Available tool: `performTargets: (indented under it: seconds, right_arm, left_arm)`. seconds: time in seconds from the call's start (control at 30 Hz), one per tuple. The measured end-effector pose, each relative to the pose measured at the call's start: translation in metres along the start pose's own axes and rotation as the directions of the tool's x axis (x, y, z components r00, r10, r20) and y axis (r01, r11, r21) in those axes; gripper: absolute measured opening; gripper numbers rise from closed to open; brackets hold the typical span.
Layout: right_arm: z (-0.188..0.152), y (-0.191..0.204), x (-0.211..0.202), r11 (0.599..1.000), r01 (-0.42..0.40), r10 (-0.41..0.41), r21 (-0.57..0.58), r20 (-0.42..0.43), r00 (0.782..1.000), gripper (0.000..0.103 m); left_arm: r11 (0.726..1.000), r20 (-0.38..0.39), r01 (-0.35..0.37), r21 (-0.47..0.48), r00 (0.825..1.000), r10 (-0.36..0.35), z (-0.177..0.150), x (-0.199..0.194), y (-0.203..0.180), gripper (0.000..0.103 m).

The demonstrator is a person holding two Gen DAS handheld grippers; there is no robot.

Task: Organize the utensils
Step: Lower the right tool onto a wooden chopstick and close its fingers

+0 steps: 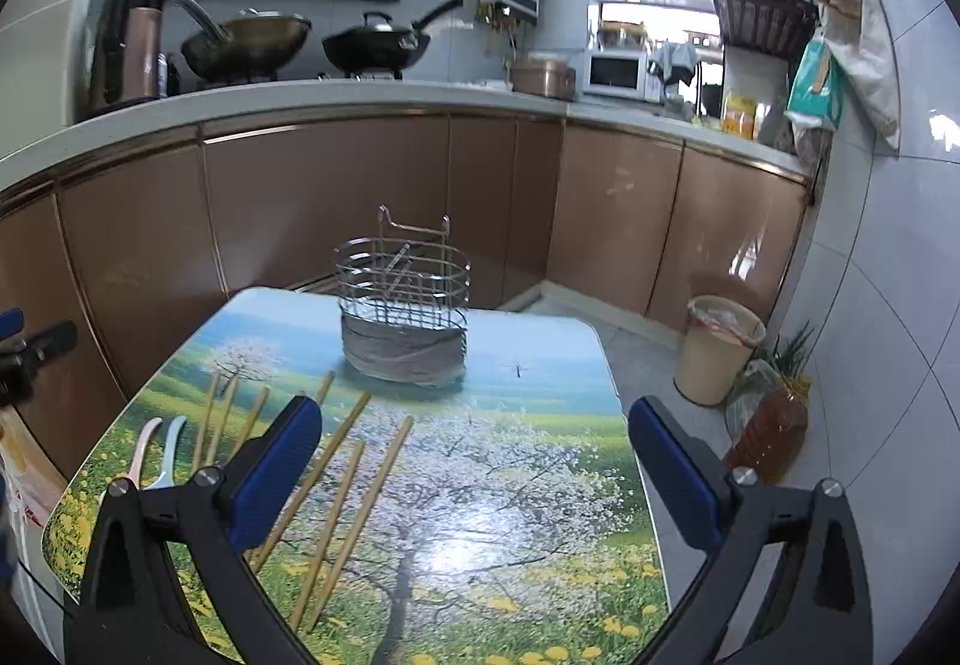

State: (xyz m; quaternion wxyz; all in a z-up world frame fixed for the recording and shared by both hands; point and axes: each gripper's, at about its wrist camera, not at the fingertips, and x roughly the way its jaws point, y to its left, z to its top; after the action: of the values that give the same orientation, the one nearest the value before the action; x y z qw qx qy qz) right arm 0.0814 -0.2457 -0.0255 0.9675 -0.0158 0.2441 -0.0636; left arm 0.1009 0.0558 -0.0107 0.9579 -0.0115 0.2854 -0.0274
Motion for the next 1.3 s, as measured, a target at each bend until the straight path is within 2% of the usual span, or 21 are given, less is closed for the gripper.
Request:
performTargets:
  seconds: [0.1, 0.2, 0.27, 0.37, 0.43, 0.47, 0.53, 0.57, 0.6, 0.67, 0.77, 0.9, 1.03, 1.17, 1.3]
  right_arm:
    - [0.011, -0.004, 0.016, 1.0, -0.027, 0.027, 0.01, -0.039, 0.999, 0.102]
    - [0.018, -0.005, 0.033, 0.998, -0.052, 0.054, 0.024, -0.083, 0.995, 0.102]
    - [0.022, -0.003, 0.043, 0.997, -0.071, 0.072, 0.018, -0.102, 0.992, 0.102]
    - [0.025, 0.001, 0.058, 0.993, -0.116, 0.118, 0.025, -0.135, 0.984, 0.101]
    - [0.026, 0.005, 0.07, 0.989, -0.143, 0.145, 0.027, -0.167, 0.975, 0.099]
    - [0.026, 0.008, 0.076, 0.988, -0.155, 0.158, 0.027, -0.183, 0.97, 0.095]
    - [0.025, 0.013, 0.087, 0.981, -0.192, 0.196, 0.039, -0.218, 0.956, 0.079]
    - [0.025, 0.014, 0.094, 0.975, -0.216, 0.223, 0.054, -0.24, 0.945, 0.065]
    - [0.023, 0.017, 0.103, 0.968, -0.242, 0.253, 0.072, -0.27, 0.929, 0.052]
    - [0.022, 0.022, 0.114, 0.96, -0.269, 0.281, 0.079, -0.31, 0.908, 0.042]
    - [0.02, 0.031, 0.128, 0.949, -0.302, 0.312, 0.085, -0.359, 0.88, 0.041]
    - [0.018, 0.041, 0.148, 0.929, -0.351, 0.366, 0.116, -0.429, 0.826, 0.041]
    - [0.013, 0.05, 0.165, 0.92, -0.374, 0.38, 0.112, -0.483, 0.789, 0.041]
    - [0.004, 0.057, 0.185, 0.909, -0.399, 0.398, 0.124, -0.546, 0.737, 0.041]
    - [-0.005, 0.065, 0.205, 0.903, -0.412, 0.396, 0.121, -0.605, 0.691, 0.041]
  left_arm:
    - [1.0, -0.057, 0.022, -0.013, 0.998, -0.023, 0.014, 0.022, 0.013, 0.1]
    - [0.998, -0.127, 0.052, -0.024, 0.99, -0.055, 0.021, 0.045, 0.02, 0.09]
    - [0.996, -0.198, 0.079, -0.046, 0.976, -0.086, 0.024, 0.066, 0.025, 0.078]
    - [0.995, -0.268, 0.089, -0.056, 0.958, -0.1, 0.023, 0.091, 0.032, 0.067]
    - [0.991, -0.316, 0.113, -0.073, 0.94, -0.13, 0.021, 0.106, 0.032, 0.062]
    - [0.988, -0.338, 0.13, -0.085, 0.929, -0.151, 0.02, 0.113, 0.032, 0.06]
    - [0.981, -0.382, 0.16, -0.109, 0.904, -0.19, 0.02, 0.126, 0.03, 0.052]
    - [0.978, -0.404, 0.172, -0.119, 0.891, -0.206, 0.021, 0.131, 0.028, 0.046]
    - [0.973, -0.435, 0.189, -0.133, 0.871, -0.229, 0.02, 0.14, 0.025, 0.043]
    - [0.966, -0.485, 0.206, -0.157, 0.836, -0.257, 0.02, 0.154, 0.019, 0.034]
    - [0.967, -0.545, 0.195, -0.166, 0.799, -0.255, 0.02, 0.176, 0.016, 0.028]
    - [0.967, -0.611, 0.189, -0.173, 0.75, -0.255, 0.019, 0.204, 0.008, 0.026]
    - [0.976, -0.654, 0.166, -0.139, 0.725, -0.217, 0.018, 0.225, -0.001, 0.025]
    - [0.986, -0.691, 0.128, -0.112, 0.703, -0.169, 0.012, 0.243, -0.005, 0.025]
    - [0.987, -0.71, 0.117, -0.11, 0.685, -0.161, 0.009, 0.252, -0.008, 0.025]
